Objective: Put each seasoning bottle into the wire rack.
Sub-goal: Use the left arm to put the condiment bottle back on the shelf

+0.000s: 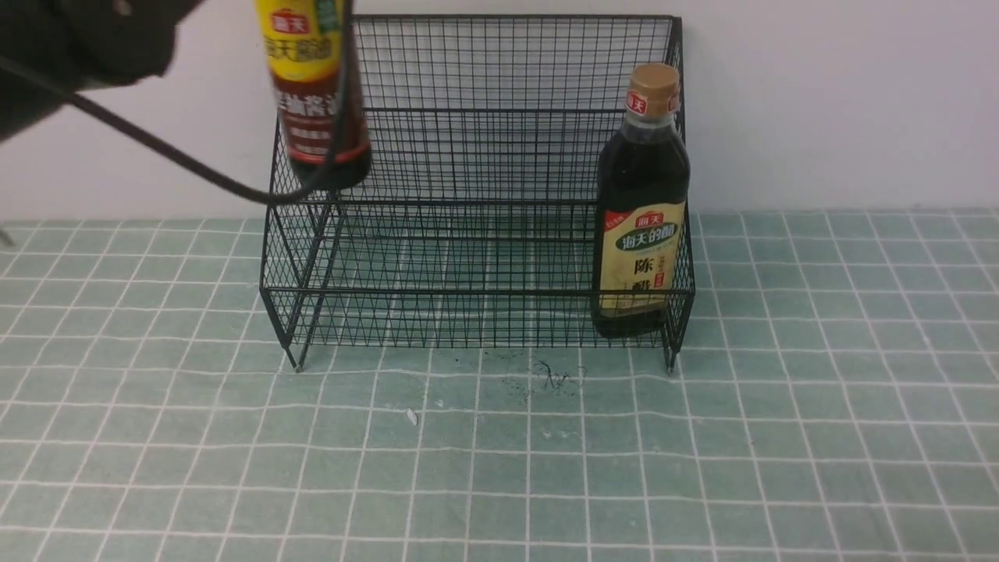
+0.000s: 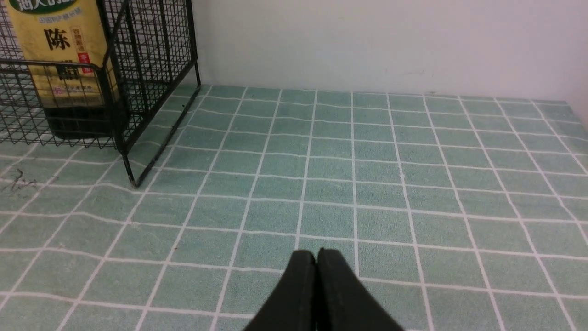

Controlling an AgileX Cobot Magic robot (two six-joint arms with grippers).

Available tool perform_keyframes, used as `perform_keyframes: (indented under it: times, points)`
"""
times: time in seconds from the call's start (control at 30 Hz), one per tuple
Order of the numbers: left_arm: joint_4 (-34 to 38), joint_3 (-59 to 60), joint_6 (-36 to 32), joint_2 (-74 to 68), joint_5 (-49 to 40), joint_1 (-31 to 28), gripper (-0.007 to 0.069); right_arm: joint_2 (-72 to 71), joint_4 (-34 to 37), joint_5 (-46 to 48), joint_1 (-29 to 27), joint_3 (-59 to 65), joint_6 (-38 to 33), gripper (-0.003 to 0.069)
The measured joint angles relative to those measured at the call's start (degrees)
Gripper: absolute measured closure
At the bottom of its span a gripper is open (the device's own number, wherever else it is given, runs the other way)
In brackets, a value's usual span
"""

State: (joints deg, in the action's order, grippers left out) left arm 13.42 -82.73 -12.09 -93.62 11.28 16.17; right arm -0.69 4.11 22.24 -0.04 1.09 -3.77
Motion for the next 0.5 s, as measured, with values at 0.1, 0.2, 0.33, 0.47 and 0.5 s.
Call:
perform_keyframes:
  times: [0.1,0.2,0.33,0.47,0.5]
  points:
    - [0.0,-0.7,0.2,-2.3,0.1,0.2,0.0366,0.0,0.0,0.0,0.0,0.0,-0.1,0.0673]
    - [0.1,-0.7,0.2,-4.6,-0.2,0.2,0.0366,0.0,0.0,0.0,0.0,0.0,-0.1,0.0673]
    - [0.1,-0.7,0.2,-6.0,-4.9,0.2,0.0366,0.0,0.0,0.0,0.0,0.0,-0.1,0.0673]
    - [0.1,-0.7,0.2,-6.9,-9.8,0.2,0.0366,0.0,0.0,0.0,0.0,0.0,-0.1,0.0673]
    - [0.0,-0.7,0.2,-7.2,-11.8,0.2,0.0366,0.0,0.0,0.0,0.0,0.0,-0.1,0.0673]
